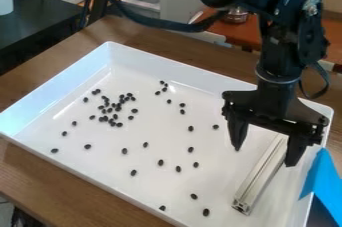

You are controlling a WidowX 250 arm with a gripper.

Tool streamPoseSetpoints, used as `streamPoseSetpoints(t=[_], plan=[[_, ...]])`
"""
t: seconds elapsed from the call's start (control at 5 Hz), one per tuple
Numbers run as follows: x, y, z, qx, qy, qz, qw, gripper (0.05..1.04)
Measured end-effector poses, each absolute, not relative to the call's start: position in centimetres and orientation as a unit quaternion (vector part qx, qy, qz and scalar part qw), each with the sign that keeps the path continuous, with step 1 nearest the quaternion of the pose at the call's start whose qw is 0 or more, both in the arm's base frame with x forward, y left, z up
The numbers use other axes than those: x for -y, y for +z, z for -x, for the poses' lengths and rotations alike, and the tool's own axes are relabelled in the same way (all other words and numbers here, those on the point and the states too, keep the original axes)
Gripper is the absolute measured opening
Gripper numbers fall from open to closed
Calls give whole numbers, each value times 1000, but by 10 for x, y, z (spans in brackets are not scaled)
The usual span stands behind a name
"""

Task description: Sweep into pile

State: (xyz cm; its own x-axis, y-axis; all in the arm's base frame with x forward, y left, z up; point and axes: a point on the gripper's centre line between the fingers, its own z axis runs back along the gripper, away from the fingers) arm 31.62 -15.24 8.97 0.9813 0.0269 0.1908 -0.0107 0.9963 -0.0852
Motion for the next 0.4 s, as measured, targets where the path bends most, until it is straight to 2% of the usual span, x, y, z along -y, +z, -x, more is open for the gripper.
streamPoseSetpoints(t=[0.4], plan=[[152, 79, -316, 82, 12, 36, 996, 999]])
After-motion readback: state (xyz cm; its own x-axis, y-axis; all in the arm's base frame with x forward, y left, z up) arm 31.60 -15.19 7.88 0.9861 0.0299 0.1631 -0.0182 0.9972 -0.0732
